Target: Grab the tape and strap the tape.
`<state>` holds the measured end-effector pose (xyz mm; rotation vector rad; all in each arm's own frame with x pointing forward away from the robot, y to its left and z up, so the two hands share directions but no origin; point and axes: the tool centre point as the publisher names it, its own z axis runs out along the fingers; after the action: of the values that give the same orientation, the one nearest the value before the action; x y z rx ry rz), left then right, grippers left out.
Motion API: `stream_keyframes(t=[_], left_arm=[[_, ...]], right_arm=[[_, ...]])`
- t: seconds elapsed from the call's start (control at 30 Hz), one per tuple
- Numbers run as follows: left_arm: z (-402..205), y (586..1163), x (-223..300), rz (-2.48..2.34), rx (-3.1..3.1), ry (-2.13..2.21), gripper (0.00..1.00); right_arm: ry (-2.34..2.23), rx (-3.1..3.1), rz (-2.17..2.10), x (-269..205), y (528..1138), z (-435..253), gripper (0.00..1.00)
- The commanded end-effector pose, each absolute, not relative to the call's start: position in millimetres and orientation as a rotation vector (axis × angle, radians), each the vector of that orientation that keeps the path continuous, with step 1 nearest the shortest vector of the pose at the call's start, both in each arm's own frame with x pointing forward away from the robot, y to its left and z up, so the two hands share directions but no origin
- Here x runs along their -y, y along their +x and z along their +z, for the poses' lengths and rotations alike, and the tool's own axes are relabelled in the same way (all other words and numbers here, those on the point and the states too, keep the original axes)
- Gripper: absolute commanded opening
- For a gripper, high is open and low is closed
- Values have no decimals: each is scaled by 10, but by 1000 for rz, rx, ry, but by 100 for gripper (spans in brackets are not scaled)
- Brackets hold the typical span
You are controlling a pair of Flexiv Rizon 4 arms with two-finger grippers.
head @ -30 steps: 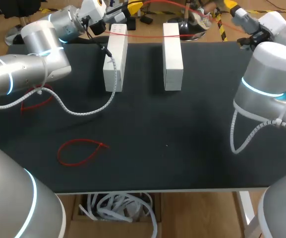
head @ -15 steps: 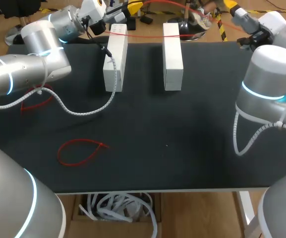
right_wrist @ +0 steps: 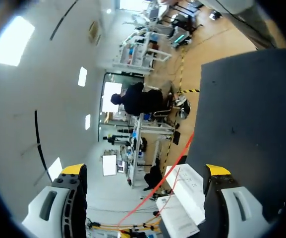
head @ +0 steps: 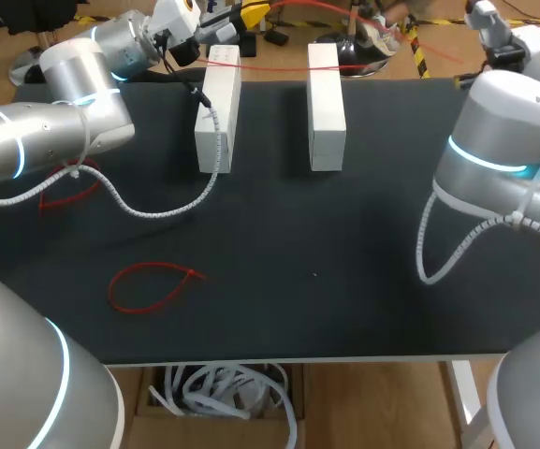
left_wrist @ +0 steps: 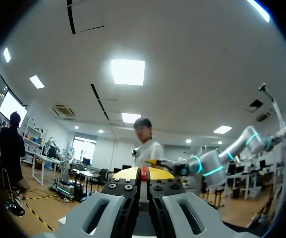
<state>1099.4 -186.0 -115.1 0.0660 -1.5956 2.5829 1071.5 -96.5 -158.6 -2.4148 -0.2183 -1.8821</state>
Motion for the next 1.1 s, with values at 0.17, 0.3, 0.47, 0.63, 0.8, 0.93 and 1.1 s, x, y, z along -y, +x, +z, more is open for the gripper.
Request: stream_keyframes(t=[0.17,0.3,0.47,0.63,0.8,0.93,1.1], left_arm=[[-1161,11003,1860,2584,1592,62,0],[-1161,11003,1860,2584,1592,62,0],[-1161,11003,1860,2584,1592,62,0],[-1161,11003,1860,2584,1592,62,0],[-1161,11003,1860,2584,1592,62,0],[-1161,11003,1860,2584,1592,62,0],[-1161,11003,1860,2584,1592,62,0]], right_arm=[[-2358,-389,-1695,918,10970,-1553,100],[-2347,-358,-1703,871,11024,-1519,100],[-2338,-320,-1718,832,11041,-1478,100],[-2372,-299,-1735,861,11049,-1516,100],[-2398,-295,-1739,912,11073,-1581,100],[-2412,-284,-1740,925,11108,-1627,100],[-2422,-204,-1785,920,11165,-1655,100]])
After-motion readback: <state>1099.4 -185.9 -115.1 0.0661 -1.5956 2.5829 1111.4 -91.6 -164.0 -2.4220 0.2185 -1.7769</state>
